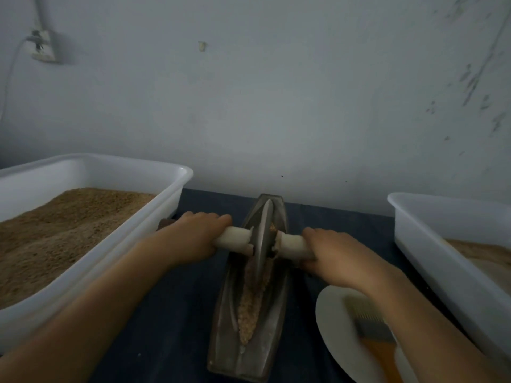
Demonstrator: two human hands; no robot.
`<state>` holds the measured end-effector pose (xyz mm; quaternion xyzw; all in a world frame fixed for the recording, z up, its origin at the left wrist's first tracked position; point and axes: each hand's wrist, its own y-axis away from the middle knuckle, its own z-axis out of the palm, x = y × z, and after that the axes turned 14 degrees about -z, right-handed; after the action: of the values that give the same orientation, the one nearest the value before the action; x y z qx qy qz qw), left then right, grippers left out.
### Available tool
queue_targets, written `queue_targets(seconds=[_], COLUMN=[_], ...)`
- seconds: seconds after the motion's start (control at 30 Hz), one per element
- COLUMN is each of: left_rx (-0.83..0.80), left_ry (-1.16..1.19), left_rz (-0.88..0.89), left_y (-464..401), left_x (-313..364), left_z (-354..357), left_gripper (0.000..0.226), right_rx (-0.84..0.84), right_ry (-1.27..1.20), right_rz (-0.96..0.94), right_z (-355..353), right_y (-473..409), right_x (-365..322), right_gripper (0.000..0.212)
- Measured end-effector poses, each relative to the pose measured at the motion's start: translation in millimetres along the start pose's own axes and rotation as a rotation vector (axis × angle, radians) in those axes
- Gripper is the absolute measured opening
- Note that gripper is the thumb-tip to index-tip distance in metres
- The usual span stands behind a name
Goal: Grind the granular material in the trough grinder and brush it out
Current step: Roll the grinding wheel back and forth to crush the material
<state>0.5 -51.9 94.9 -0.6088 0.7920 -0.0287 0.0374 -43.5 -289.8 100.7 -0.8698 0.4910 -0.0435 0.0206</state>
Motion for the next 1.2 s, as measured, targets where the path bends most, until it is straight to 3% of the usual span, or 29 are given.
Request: queue_targets(seconds=[0.13,0.3,0.5,0.73,0.87,1.03,1.2], left_rx=[0.330,0.357,0.108,-0.443,-0.523,-0.398,0.020], left_ry=[-0.029,0.046,-0.029,-0.001,0.019,0.060,-0.029], left_rz=[-0.038,-0.018,0.024,0.039,0.041,0.013,-0.025], left_y=[-16.2,-19.4,-5.2,24.7,30.7,18.3,-5.6], left_x=[4.8,2.4,-1.6,-0.8,-3.4,-0.3,2.3], left_z=[22.0,26.1,7.1,-31.3,-38.3,-25.3,1.5], left_gripper=[0.033,0.033,0.040,0.034,0.030,0.032,0.037], right_rx=[0.196,0.282,0.093,-0.224,-0.262,-0.155,0.134], right_ry=[0.161,0.235,0.119,-0.082,-0.095,-0.049,0.138], right_rz=[0.034,0.057,-0.001,-0.061,-0.087,-0.024,0.018], right_z=[16.6,22.8,12.2,-19.9,-29.5,-15.4,13.6], right_y=[-13.0,-18.7,-4.9,15.9,20.8,10.4,-8.2], right_x=[11.7,11.6,3.5,-16.6,-21.7,-14.2,6.9], right_gripper=[0.022,0.020,0.022,0.022,0.020,0.022,0.022])
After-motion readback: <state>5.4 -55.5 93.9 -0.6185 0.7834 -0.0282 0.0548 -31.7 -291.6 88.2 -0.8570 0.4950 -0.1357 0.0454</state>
